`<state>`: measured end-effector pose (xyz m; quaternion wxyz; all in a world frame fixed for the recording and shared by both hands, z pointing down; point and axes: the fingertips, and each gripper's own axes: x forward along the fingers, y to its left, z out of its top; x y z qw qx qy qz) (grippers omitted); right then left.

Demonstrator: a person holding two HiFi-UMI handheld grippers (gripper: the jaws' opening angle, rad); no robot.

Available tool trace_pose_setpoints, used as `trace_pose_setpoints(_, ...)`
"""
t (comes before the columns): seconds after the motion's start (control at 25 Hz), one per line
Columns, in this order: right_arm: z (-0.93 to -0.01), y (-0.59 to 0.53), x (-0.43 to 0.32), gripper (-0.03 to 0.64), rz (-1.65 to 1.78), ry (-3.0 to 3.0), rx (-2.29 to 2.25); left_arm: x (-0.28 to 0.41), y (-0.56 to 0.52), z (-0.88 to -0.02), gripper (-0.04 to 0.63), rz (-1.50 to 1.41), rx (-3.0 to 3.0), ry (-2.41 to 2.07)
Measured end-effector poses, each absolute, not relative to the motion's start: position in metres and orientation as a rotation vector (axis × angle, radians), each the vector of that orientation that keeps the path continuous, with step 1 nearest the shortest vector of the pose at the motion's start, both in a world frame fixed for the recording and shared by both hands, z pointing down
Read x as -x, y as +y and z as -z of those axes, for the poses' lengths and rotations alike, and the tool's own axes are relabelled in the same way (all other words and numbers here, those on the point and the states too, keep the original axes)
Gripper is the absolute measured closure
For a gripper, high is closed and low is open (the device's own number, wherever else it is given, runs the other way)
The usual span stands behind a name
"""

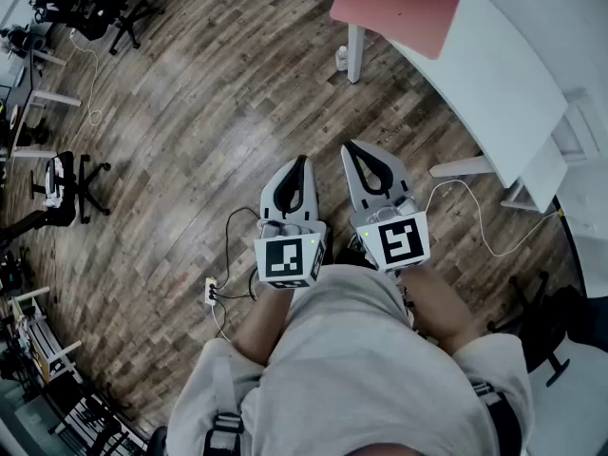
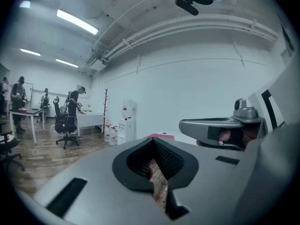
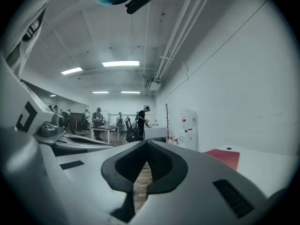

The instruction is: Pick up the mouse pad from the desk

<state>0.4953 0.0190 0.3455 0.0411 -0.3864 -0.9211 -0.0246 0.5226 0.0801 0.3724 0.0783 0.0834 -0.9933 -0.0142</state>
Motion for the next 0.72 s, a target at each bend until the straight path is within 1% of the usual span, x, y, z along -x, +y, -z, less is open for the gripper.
trace_pose_setpoints(0.44,-0.378,0.11,-0.456,0.577,0.17,-2.717,1.17,-0.477,0.162,-0.407,0.584,0.108,-0.37,-2.835)
trace_pose_setpoints(0.72,-0.403,0.113,-0.411,0.577,0.206,-2.718,1.004,-0.432,0.192,-0.425,0.583,0.081,-0.512,-2.771)
